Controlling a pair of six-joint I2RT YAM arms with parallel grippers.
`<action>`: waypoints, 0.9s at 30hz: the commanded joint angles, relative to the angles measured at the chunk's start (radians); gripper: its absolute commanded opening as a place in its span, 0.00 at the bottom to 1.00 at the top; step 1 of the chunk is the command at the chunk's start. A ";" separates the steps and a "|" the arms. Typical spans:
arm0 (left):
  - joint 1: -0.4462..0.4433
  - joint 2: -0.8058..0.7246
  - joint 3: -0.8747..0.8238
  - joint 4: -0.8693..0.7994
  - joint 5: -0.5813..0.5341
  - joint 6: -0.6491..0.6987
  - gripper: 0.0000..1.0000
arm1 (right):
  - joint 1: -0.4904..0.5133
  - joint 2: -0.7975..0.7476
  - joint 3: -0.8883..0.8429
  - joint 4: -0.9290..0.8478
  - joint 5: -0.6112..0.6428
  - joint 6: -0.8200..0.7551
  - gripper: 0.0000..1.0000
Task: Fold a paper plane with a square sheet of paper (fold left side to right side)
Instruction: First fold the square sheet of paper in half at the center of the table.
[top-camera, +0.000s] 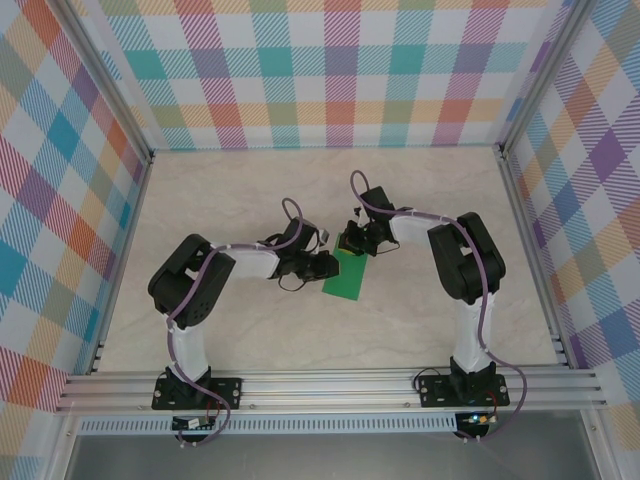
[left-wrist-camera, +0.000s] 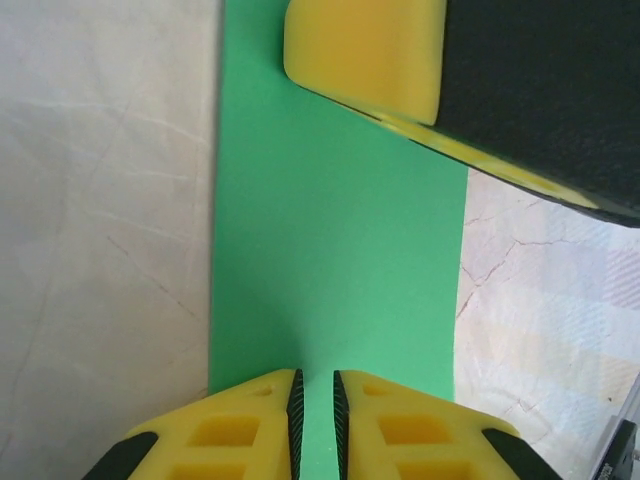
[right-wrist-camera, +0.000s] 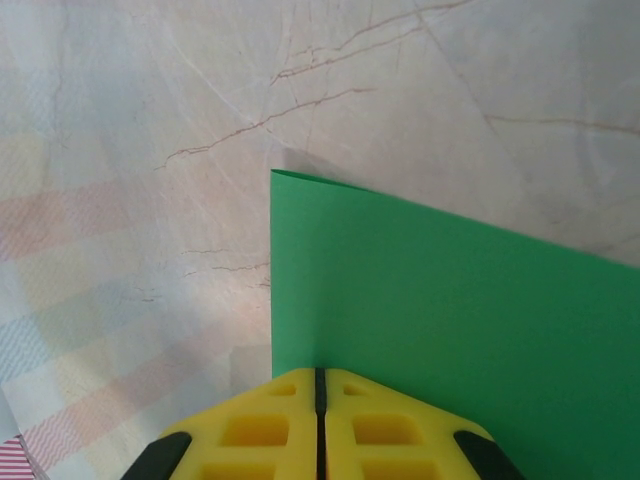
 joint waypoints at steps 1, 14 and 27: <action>-0.007 -0.006 -0.054 -0.021 0.007 0.032 0.18 | 0.015 0.042 0.003 -0.098 0.033 -0.024 0.08; -0.015 -0.154 -0.204 -0.034 0.109 0.153 0.19 | 0.018 0.057 0.024 -0.128 0.041 -0.023 0.07; -0.030 -0.363 -0.298 -0.124 0.059 0.164 0.24 | 0.033 0.015 0.066 -0.065 -0.029 -0.093 0.12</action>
